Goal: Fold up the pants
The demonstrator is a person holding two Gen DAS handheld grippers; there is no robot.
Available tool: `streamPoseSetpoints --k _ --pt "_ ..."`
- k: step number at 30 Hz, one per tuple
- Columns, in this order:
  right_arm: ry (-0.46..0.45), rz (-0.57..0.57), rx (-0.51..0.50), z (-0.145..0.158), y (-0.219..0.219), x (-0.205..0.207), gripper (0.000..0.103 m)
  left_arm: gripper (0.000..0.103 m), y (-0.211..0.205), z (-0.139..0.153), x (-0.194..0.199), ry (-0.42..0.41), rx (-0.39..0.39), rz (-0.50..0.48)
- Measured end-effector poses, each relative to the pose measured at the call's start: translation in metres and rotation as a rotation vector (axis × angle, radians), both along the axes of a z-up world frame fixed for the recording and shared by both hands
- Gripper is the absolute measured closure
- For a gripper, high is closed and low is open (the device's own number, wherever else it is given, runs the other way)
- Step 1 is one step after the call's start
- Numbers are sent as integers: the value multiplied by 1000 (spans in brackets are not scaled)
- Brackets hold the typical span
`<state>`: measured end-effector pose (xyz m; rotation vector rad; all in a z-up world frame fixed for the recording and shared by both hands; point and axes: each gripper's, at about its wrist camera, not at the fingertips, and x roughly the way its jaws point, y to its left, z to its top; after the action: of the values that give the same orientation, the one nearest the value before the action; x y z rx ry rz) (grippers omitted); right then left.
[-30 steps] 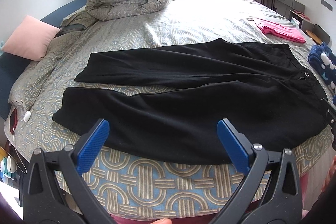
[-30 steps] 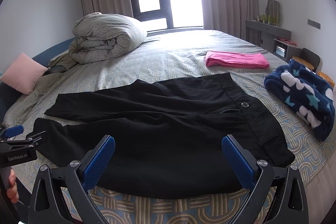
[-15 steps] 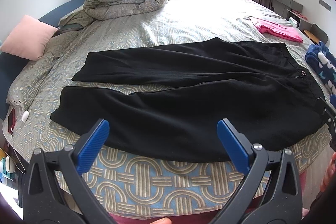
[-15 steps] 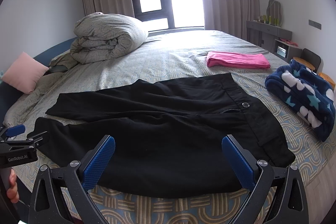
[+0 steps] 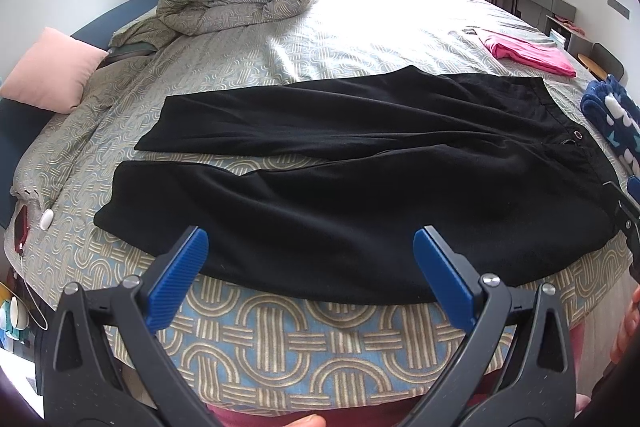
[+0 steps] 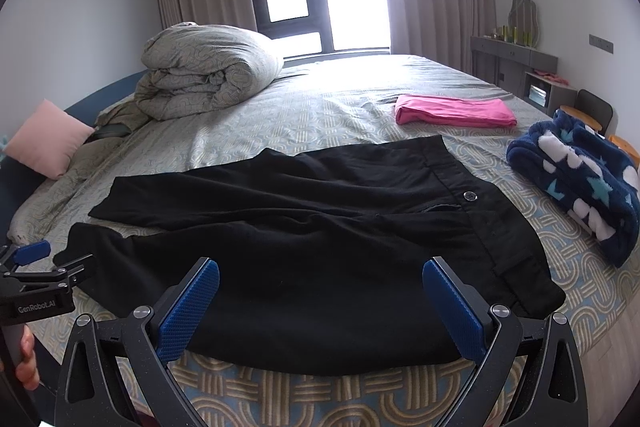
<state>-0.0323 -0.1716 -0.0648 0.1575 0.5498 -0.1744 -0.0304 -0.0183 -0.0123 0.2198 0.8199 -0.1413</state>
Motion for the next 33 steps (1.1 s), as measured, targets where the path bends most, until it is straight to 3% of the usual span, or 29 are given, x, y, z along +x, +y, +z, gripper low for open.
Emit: streamPoseSetpoints --k 13,25,33 --pt "7 9 -1 -1 1 0 0 1 2 -2 -1 0 -7 -2" --pt "16 0 -19 2 0 1 0 1 16 -8 4 29 -72 5" --pt "45 -21 -12 1 -6 5 0 1 46 -19 16 58 -131 70"
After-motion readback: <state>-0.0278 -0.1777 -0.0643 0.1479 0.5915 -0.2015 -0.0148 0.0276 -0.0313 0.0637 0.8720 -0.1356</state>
